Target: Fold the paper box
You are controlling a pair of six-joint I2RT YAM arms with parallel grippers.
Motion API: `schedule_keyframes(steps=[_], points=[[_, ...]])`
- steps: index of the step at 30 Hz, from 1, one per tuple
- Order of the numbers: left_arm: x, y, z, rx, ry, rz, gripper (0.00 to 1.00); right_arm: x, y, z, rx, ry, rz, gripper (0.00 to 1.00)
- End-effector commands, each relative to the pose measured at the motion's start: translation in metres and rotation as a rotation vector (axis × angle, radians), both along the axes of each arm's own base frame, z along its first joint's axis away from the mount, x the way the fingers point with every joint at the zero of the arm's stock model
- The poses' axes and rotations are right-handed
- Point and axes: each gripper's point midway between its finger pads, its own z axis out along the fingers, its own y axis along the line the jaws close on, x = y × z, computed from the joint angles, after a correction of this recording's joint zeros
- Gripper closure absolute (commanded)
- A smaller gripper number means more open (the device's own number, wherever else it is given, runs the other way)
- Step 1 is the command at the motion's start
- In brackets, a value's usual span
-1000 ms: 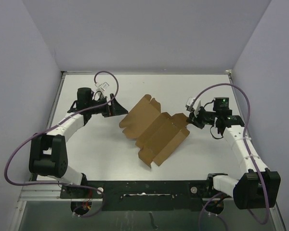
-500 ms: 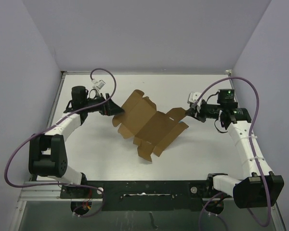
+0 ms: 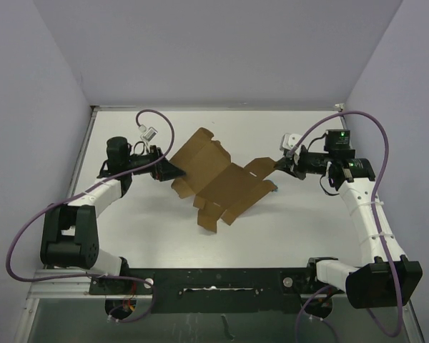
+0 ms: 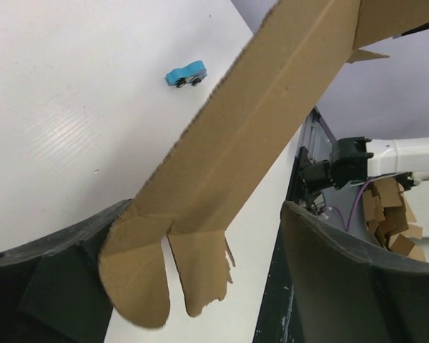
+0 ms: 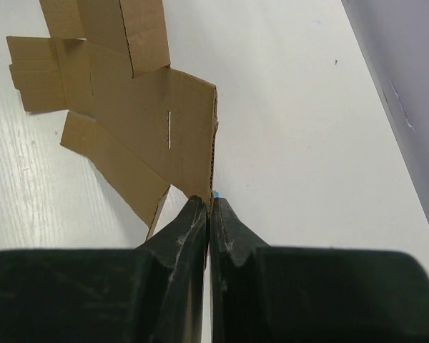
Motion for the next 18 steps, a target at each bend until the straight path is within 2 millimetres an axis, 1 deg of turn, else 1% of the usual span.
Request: schedule_keyframes(steps=[1,5,7,8,10,13,14,15,18], points=[[-0.003,-0.004,0.035,-0.045,-0.148,-0.059,0.27,0.001,0.004,0.025,0.049,-0.047,0.018,1.00],[-0.005,-0.005,0.041,-0.069,-0.153,-0.076,0.47,0.002,0.002,0.022,0.050,-0.041,0.013,1.00],[-0.006,-0.005,0.047,-0.077,-0.174,-0.076,0.57,0.002,0.002,0.021,0.052,-0.039,0.012,1.00],[-0.009,-0.005,0.044,-0.078,-0.165,-0.077,0.60,0.002,0.002,0.020,0.053,-0.036,0.010,1.00],[-0.012,-0.005,0.044,-0.078,-0.169,-0.076,0.69,0.003,0.001,0.018,0.055,-0.031,0.006,1.00],[-0.015,-0.004,0.047,-0.072,-0.186,-0.070,0.86,0.004,-0.001,0.016,0.058,-0.022,-0.006,1.00],[-0.016,-0.004,0.048,-0.069,-0.192,-0.067,0.97,0.005,-0.002,0.015,0.058,-0.017,-0.014,1.00],[-0.016,-0.003,0.050,-0.066,-0.197,-0.064,1.00,0.005,-0.003,0.013,0.058,-0.009,-0.020,1.00],[-0.016,-0.001,0.052,-0.037,-0.210,-0.030,1.00,0.000,-0.003,0.005,0.057,0.029,-0.024,1.00]])
